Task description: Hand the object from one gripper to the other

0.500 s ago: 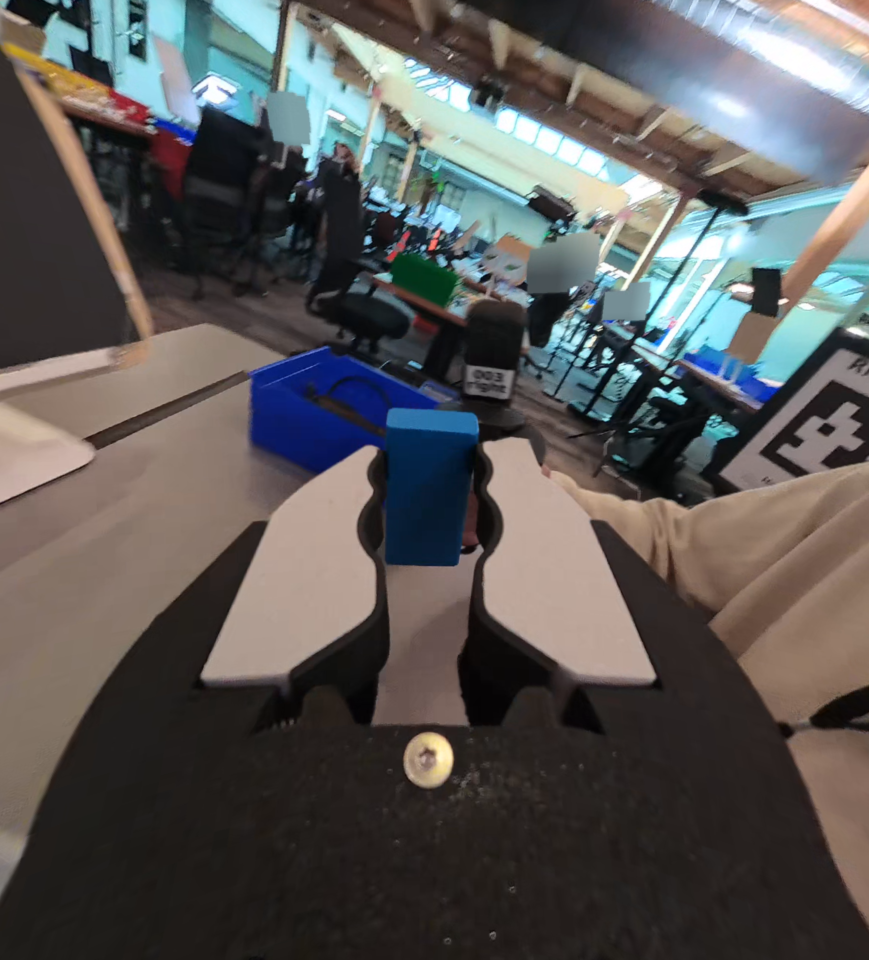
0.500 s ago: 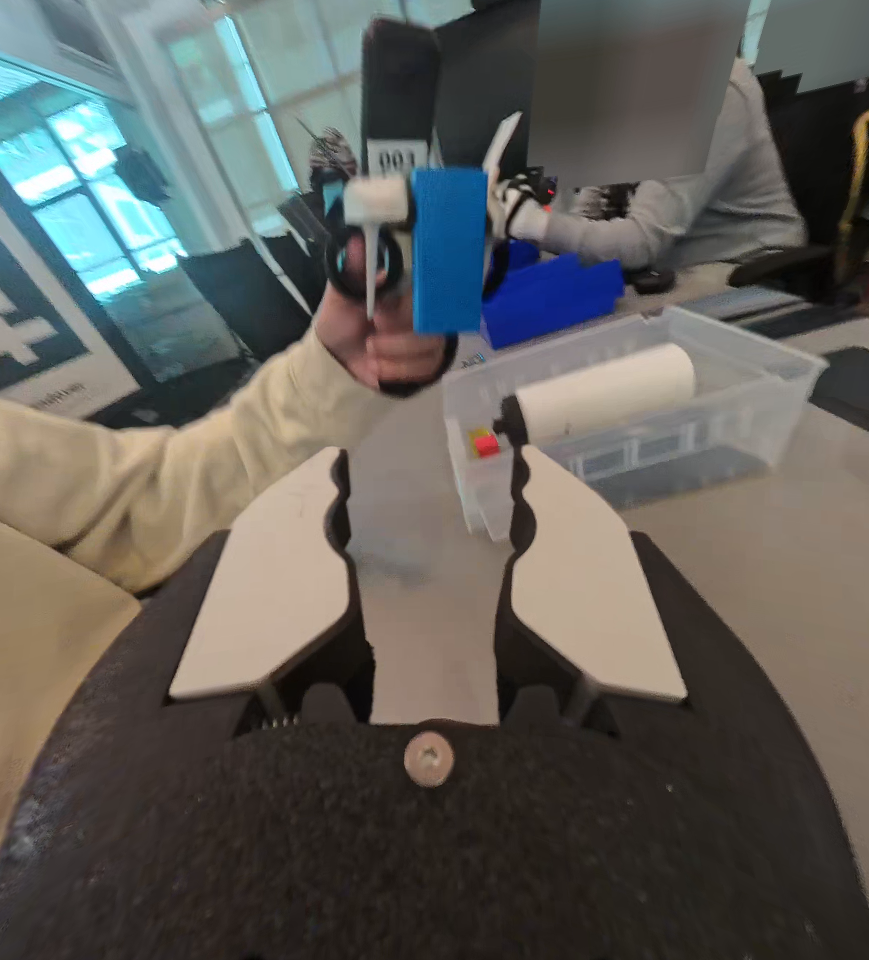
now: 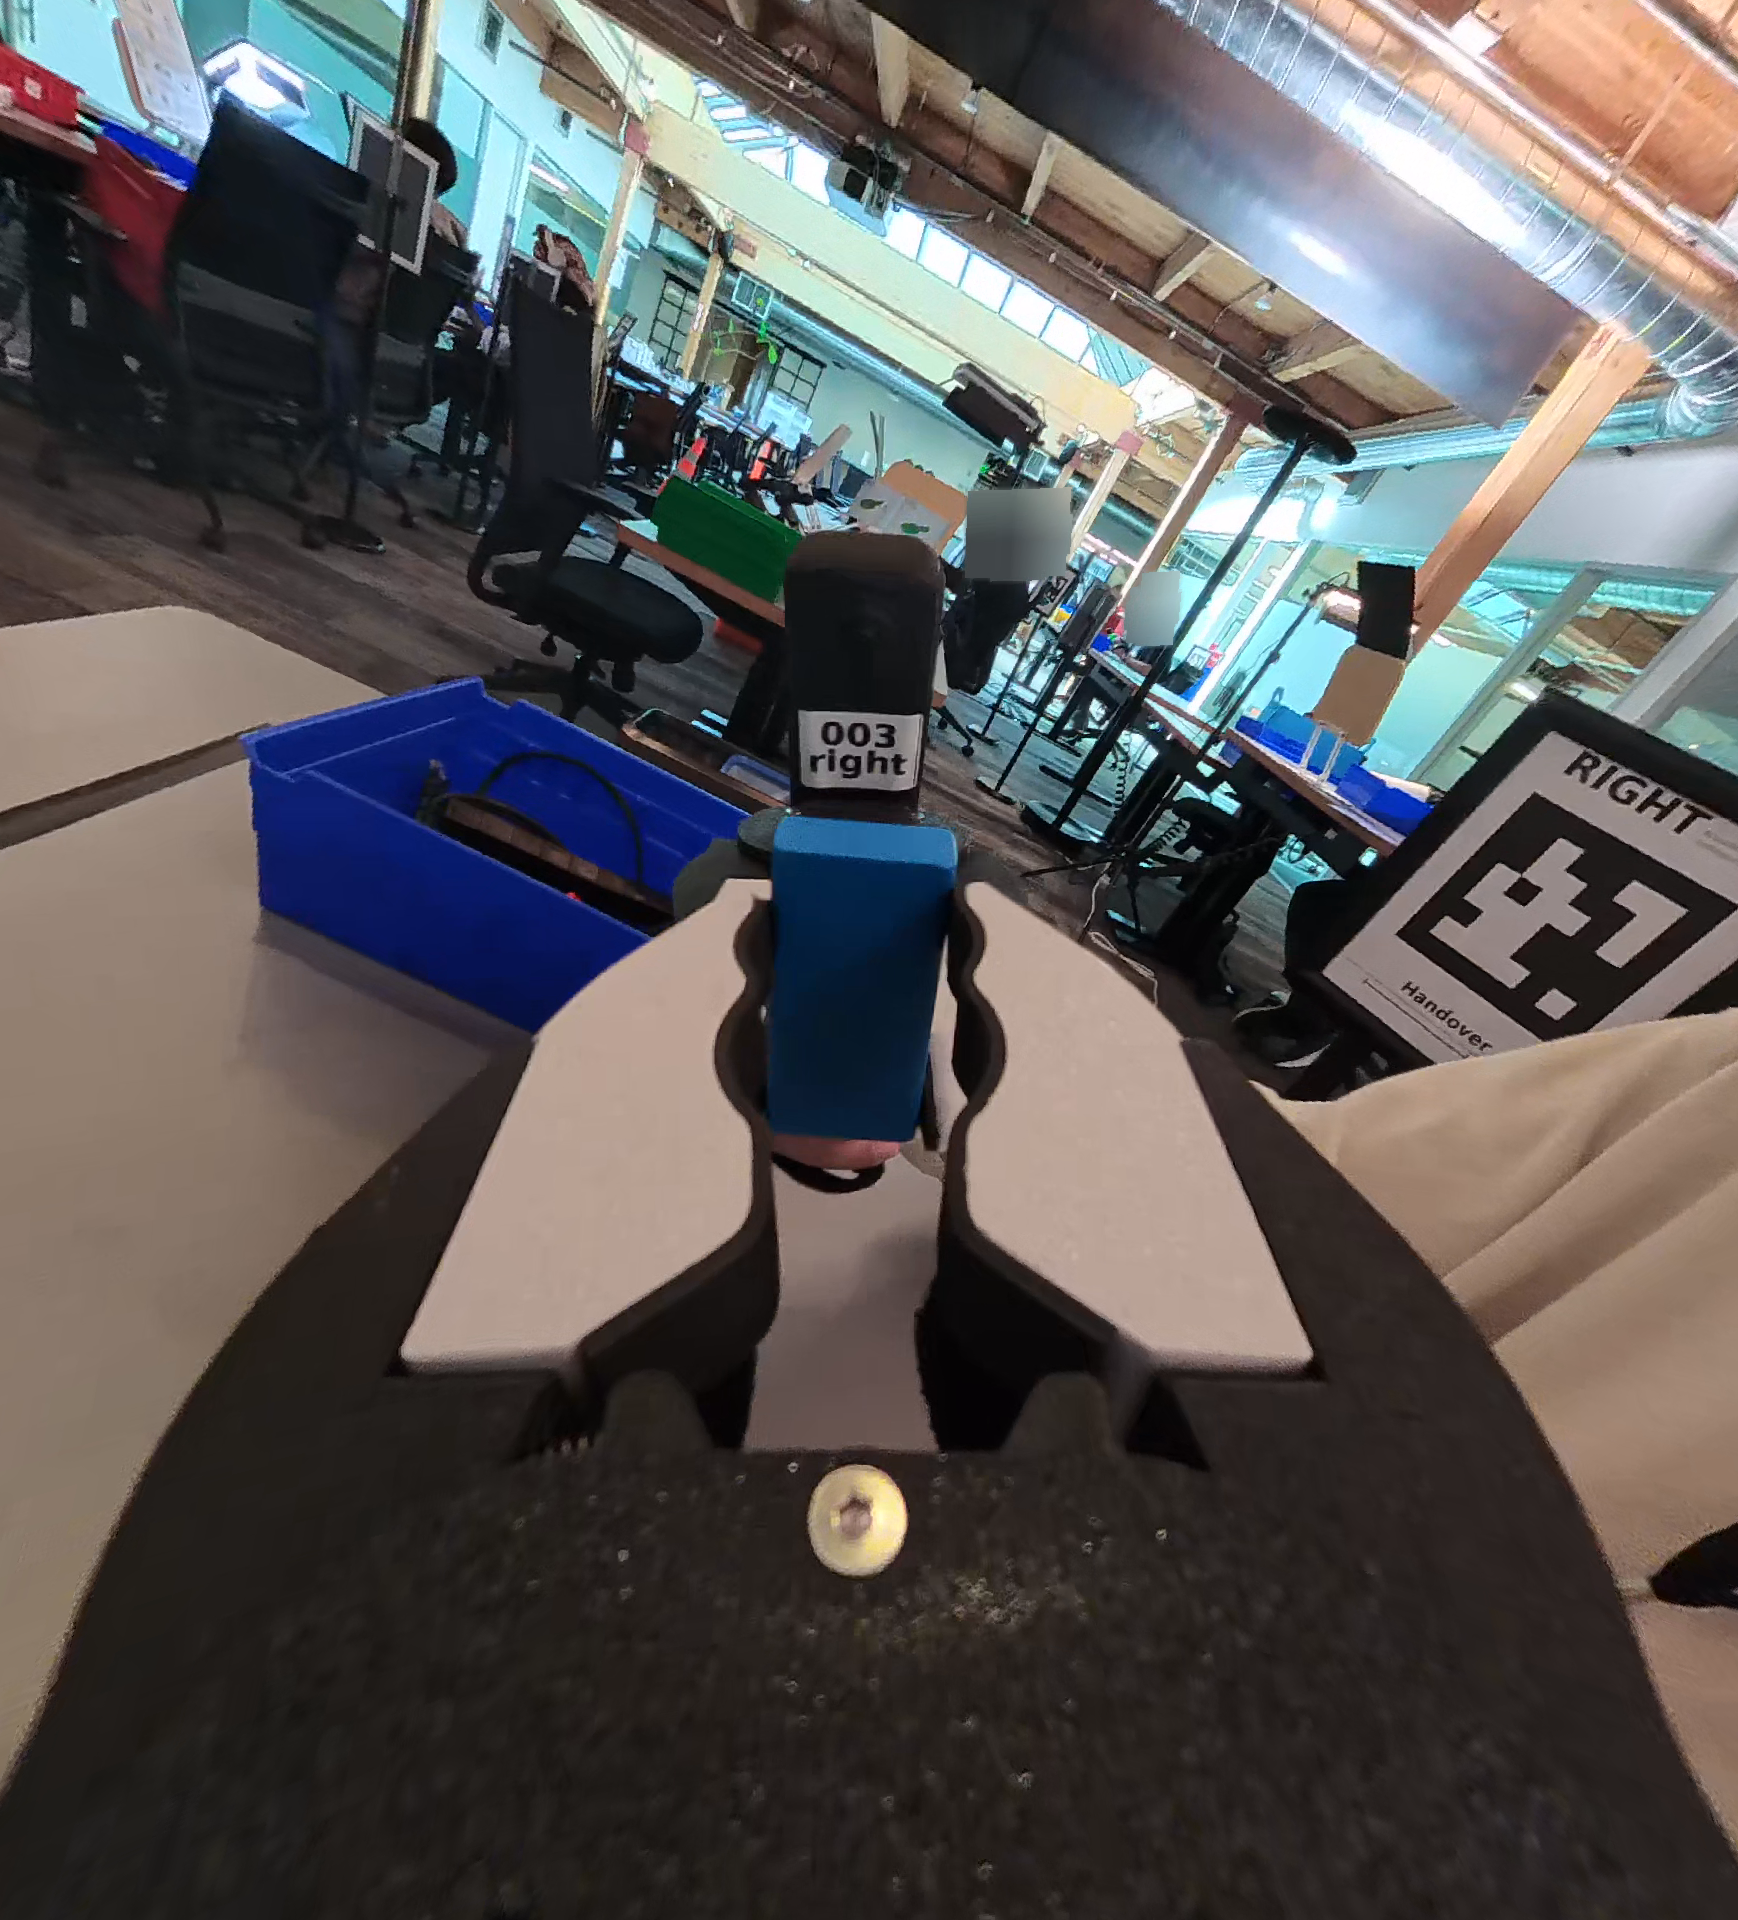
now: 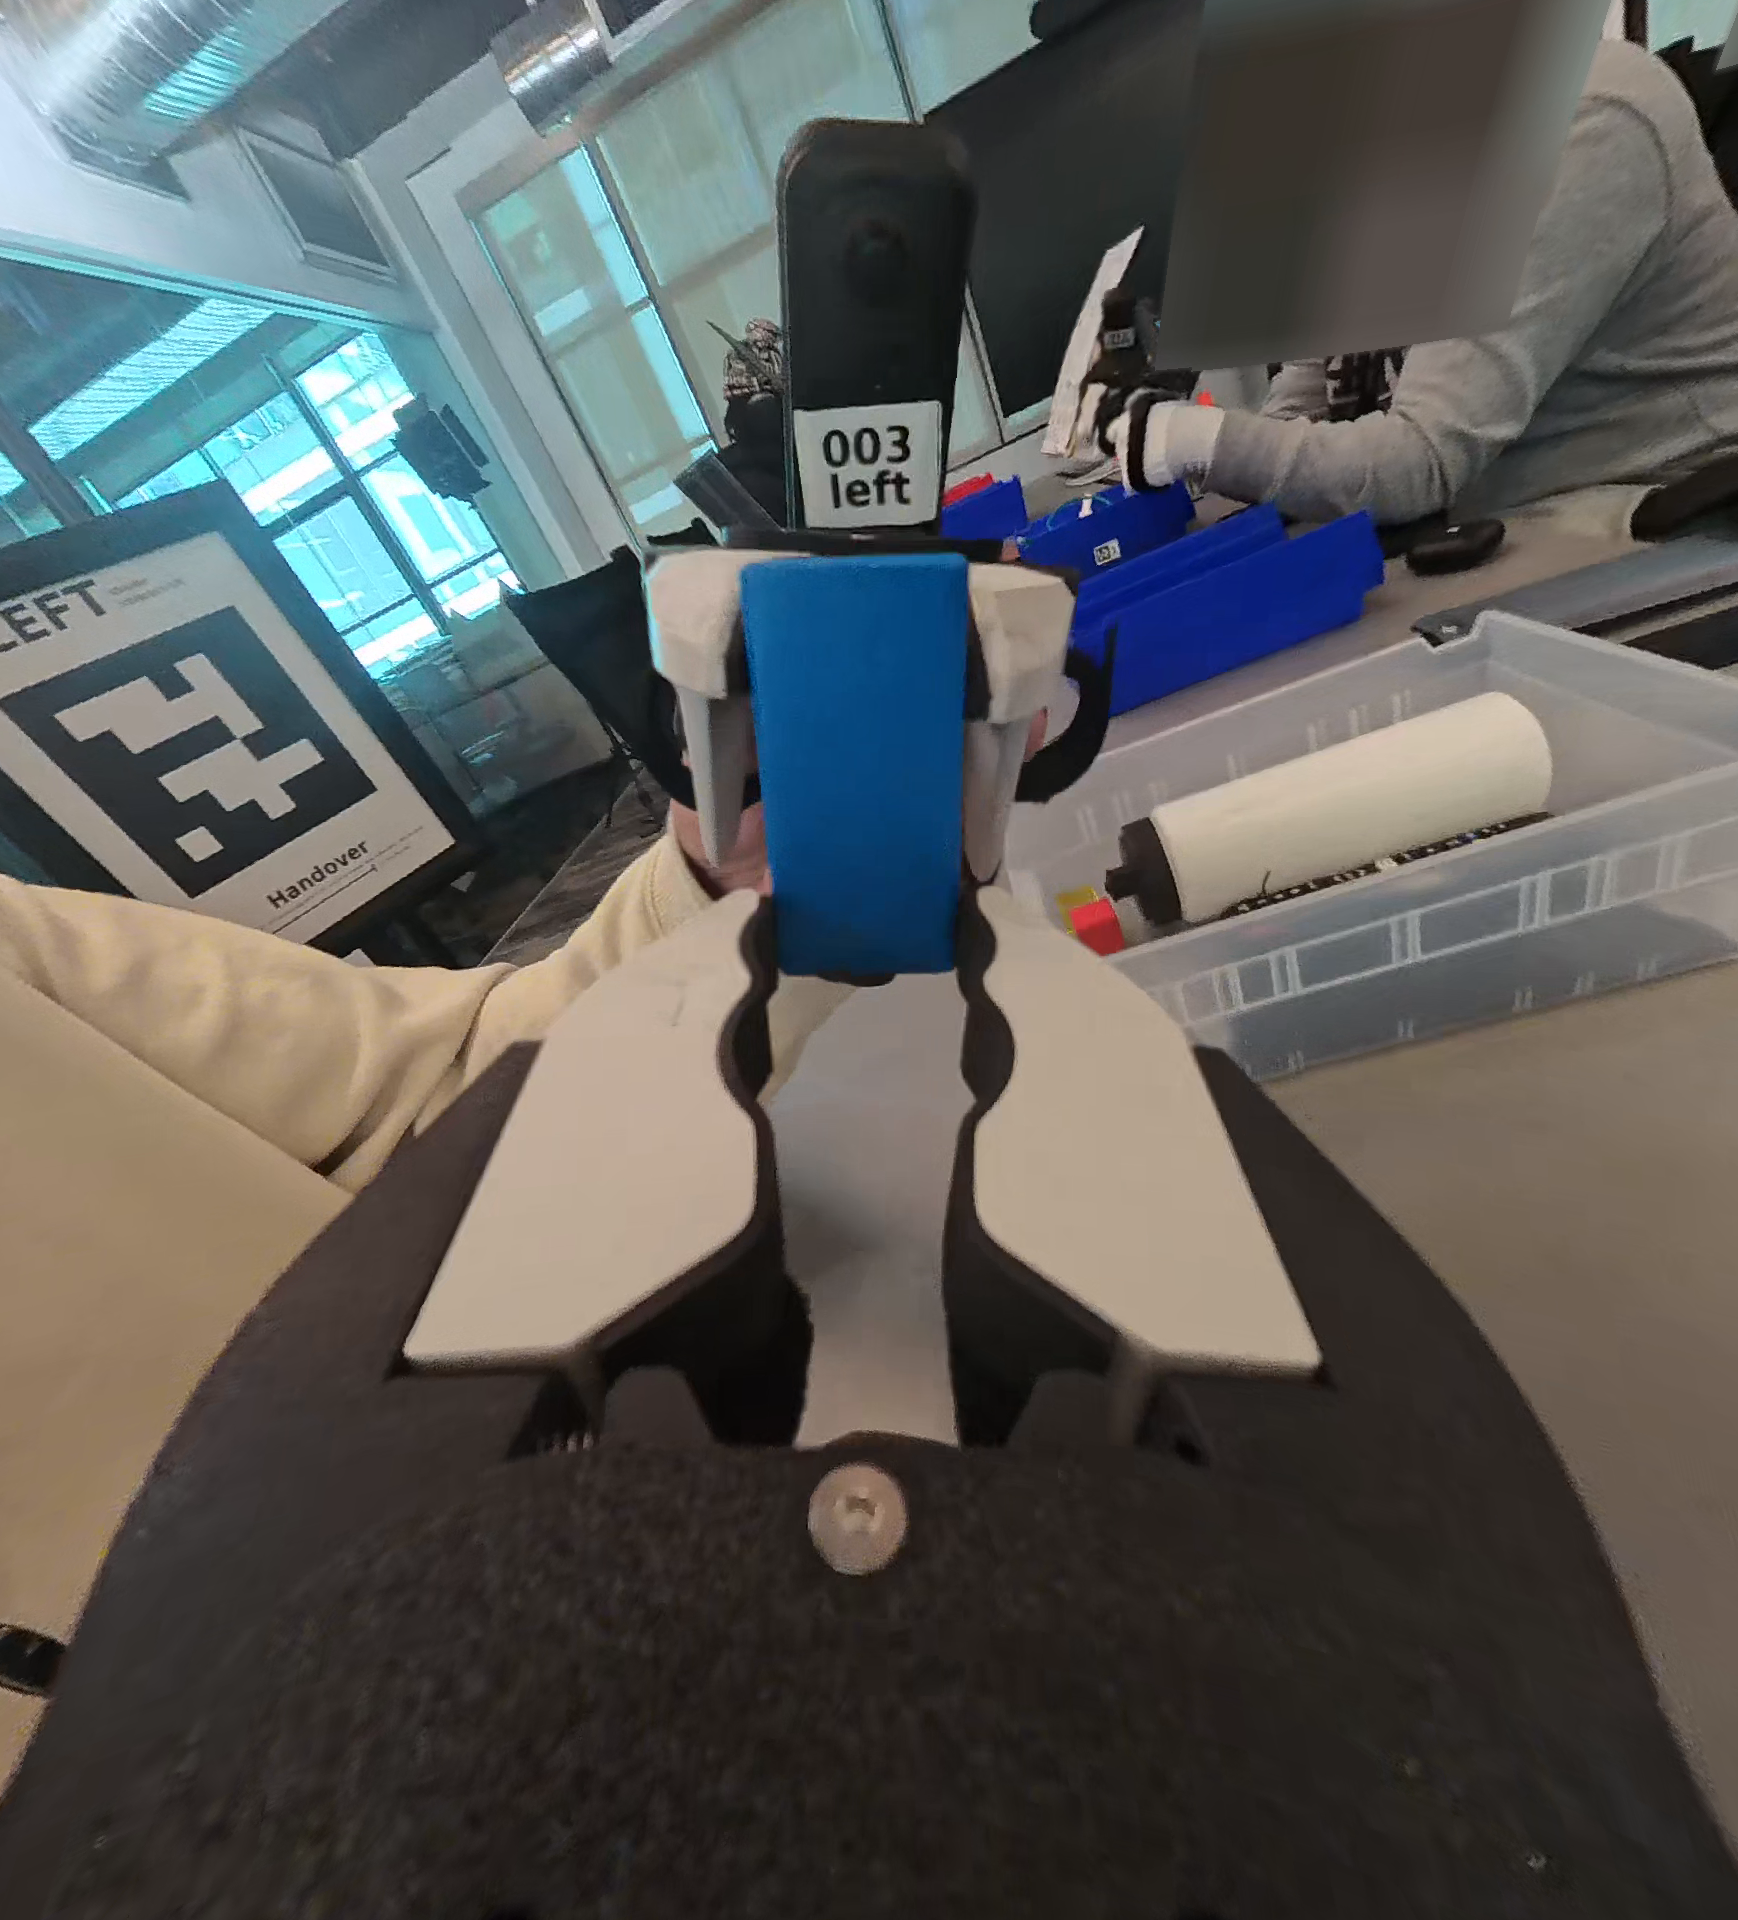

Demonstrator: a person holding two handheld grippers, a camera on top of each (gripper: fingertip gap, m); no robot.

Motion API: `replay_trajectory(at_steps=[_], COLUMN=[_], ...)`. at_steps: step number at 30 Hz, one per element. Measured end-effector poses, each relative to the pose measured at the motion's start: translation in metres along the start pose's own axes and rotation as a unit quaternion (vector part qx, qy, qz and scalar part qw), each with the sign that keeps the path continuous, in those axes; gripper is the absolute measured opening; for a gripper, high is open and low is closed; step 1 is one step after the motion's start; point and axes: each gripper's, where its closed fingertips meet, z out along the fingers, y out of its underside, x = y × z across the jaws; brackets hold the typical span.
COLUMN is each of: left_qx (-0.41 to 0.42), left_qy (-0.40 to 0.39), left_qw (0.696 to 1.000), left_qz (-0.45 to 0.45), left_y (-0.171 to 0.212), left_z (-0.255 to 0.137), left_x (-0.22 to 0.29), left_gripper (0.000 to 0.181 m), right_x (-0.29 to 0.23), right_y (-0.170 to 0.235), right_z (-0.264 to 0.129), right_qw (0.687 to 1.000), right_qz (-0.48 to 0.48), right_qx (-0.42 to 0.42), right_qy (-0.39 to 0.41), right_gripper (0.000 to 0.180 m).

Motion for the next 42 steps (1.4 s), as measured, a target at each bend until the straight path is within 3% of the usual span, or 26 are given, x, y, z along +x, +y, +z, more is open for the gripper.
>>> replay_trajectory(at_steps=[6, 10, 16, 20, 26, 30, 32, 35, 39, 42], left_qx=[-0.037, -0.081, -0.256, -0.261, -0.313, -0.333, -0.338, -0.337, -0.331, -0.306], left_qy=[-0.038, -0.088, -0.045, -0.027, 0.059, 0.074, 0.074, 0.087, 0.074, 0.040], left_qw=[0.998, 0.986, 0.921, 0.889, 0.891, 0.884, 0.881, 0.880, 0.879, 0.889], left_qz=[0.028, 0.114, 0.290, 0.375, 0.322, 0.319, 0.324, 0.322, 0.335, 0.339], left_y=[0.005, 0.004, 0.057, 0.068, 0.102, 0.115, 0.118, 0.120, 0.115, 0.098], left_z=[-0.002, -0.018, -0.044, -0.034, -0.027, -0.024, -0.023, -0.023, -0.024, -0.026], left_x=[-0.007, -0.002, 0.042, 0.064, 0.081, 0.078, 0.074, 0.072, 0.067, 0.059], left_gripper=[0.032, 0.059, 0.061, 0.054, 0.044, 0.040, 0.021, 0.017, 0.016, 0.016], right_x=[0.006, -0.001, -0.055, -0.074, -0.098, -0.097, -0.096, -0.094, -0.084, -0.065], right_y=[0.002, 0.002, 0.043, 0.073, 0.097, 0.100, 0.101, 0.102, 0.096, 0.084], right_z=[-0.016, -0.031, -0.055, -0.047, -0.030, -0.026, -0.026, -0.027, -0.023, -0.019], right_qw=[0.999, 0.998, 0.963, 0.930, 0.887, 0.877, 0.874, 0.871, 0.892, 0.930], right_qz=[-0.001, 0.010, 0.136, 0.167, 0.185, 0.201, 0.207, 0.216, 0.197, 0.161], right_qx=[-0.020, -0.057, -0.196, -0.253, -0.282, -0.277, -0.275, -0.269, -0.239, -0.191], right_qy=[0.039, 0.035, -0.127, -0.206, -0.316, -0.336, -0.343, -0.350, -0.331, -0.271], right_gripper=[0.033, 0.033, 0.033, 0.032, 0.033, 0.033, 0.033, 0.033, 0.034, 0.049])
